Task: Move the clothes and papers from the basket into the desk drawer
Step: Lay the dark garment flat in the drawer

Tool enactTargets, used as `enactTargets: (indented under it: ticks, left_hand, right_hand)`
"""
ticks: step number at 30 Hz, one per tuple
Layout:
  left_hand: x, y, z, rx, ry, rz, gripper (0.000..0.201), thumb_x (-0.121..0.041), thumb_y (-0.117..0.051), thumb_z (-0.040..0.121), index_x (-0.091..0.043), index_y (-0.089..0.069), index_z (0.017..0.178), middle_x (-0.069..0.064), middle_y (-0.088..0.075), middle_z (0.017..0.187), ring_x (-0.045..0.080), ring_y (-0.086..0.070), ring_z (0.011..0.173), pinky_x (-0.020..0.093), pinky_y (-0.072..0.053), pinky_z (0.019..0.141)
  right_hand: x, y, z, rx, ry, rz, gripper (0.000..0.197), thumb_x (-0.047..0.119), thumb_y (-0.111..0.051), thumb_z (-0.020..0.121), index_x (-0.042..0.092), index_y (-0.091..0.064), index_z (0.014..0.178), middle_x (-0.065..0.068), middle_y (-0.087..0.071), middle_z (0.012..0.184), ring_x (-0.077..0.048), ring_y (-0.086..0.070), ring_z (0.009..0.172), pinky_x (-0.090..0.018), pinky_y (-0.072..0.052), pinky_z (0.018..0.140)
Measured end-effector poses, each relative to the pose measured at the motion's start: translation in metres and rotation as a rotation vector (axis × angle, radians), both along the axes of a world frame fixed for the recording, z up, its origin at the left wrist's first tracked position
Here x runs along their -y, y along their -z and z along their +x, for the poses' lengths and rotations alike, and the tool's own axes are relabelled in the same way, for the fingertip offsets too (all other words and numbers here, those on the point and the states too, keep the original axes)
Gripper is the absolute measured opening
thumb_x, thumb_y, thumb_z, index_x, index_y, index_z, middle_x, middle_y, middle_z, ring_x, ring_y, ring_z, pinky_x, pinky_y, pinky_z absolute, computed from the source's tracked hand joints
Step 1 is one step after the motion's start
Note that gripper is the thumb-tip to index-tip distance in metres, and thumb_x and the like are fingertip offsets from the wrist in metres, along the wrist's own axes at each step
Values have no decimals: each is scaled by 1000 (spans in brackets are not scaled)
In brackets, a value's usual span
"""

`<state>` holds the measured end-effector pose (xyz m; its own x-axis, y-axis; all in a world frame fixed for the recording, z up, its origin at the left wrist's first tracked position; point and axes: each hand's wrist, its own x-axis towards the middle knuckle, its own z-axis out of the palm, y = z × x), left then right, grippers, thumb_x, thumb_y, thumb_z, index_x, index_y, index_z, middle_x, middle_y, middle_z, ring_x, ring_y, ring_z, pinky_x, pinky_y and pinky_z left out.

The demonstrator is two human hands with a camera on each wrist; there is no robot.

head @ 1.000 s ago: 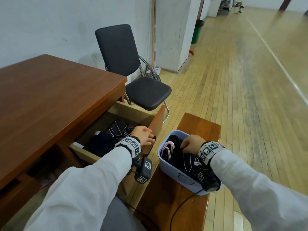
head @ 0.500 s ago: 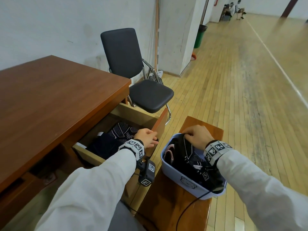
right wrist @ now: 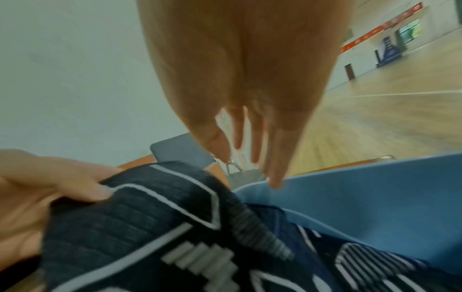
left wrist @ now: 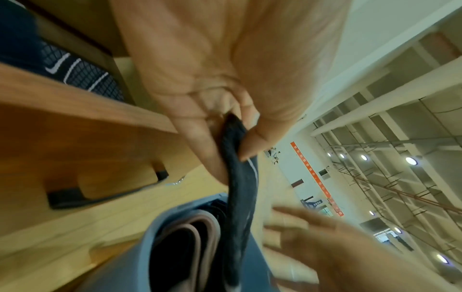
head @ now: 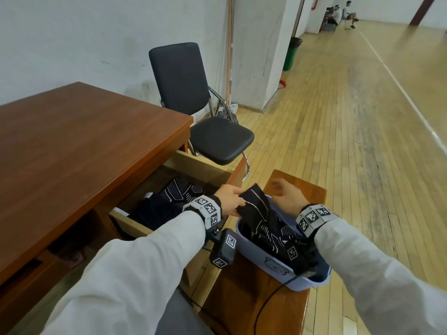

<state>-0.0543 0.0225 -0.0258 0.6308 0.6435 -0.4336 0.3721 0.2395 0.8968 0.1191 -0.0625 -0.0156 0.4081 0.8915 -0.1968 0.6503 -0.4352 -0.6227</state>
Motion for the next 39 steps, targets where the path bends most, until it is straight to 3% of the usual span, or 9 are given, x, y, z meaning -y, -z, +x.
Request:
enactTargets:
  ticks: [4, 9, 12, 16, 19, 21, 25, 36, 39]
  left_hand:
    - [-19, 4, -16, -213, -235, 307, 17, -10, -54, 84, -12, -67, 96, 13, -67, 102, 31, -62, 102, 38, -51, 93]
    - [-20, 10, -29, -407, -325, 336, 31, -14, -45, 91, -7, -60, 117, 15, -59, 122, 34, -55, 113, 35, -42, 96]
    - [-21, 12, -30, -381, -348, 272, 33, -20, -44, 92, -6, -59, 118, 15, -59, 122, 33, -54, 112, 36, -41, 98]
    - [-23, 15, -34, -314, -353, 263, 33, -34, -55, 89, -8, -63, 108, 13, -64, 115, 31, -59, 107, 40, -48, 98]
    - [-27, 17, -37, -365, -329, 372, 32, -29, -55, 92, -6, -63, 111, 13, -65, 116, 30, -60, 109, 37, -48, 96]
    - [-31, 13, -41, -359, -358, 424, 29, -27, -54, 93, -6, -63, 111, 13, -65, 116, 29, -59, 109, 33, -45, 91]
    - [-47, 1, -57, -357, -477, 476, 35, -27, -54, 94, -6, -59, 122, 13, -61, 126, 31, -55, 118, 35, -43, 97]
    - [-104, -12, -98, -443, -570, 534, 26, -16, -57, 91, -9, -60, 116, 10, -66, 117, 31, -58, 111, 33, -44, 93]
    - [-118, -1, -104, -441, -606, 501, 27, -5, -55, 89, -9, -49, 115, 11, -64, 114, 30, -58, 110, 33, -44, 90]
  right_hand:
    - [17, 20, 11, 107, -50, -598, 30, 33, -54, 94, 5, -62, 93, -7, -63, 81, -13, -56, 58, -23, -44, 55]
    - [27, 32, 2, 12, -108, -804, 42, 49, -49, 95, 11, -64, 107, -7, -73, 99, -19, -67, 77, -21, -44, 56]
    - [22, 28, 7, -83, 34, -701, 32, 42, -59, 91, 11, -67, 90, -5, -71, 81, -17, -64, 66, -25, -50, 60]
    - [18, 32, 21, -220, 228, -587, 35, 26, -66, 86, -2, -64, 108, -20, -73, 93, -37, -69, 89, -45, -55, 89]
    - [18, 19, 16, -374, 344, -469, 25, 7, -65, 85, -6, -56, 105, -19, -67, 78, -33, -65, 70, -40, -56, 69]
    - [11, 2, 17, -464, 372, -338, 20, 3, -63, 88, -7, -56, 105, -18, -68, 91, -29, -67, 79, -35, -56, 64]
    - [-9, -35, 20, -670, 327, -43, 33, -4, -63, 87, -10, -54, 119, -22, -66, 112, -33, -65, 101, -37, -55, 82]
    - [-91, -29, -55, -229, 114, 24, 28, 15, -55, 90, -6, -64, 106, -21, -69, 90, -34, -68, 84, -45, -56, 86]
    - [-111, -19, -71, -79, 69, 68, 32, 15, -59, 88, 11, -49, 119, -12, -65, 99, -27, -67, 86, -42, -57, 78]
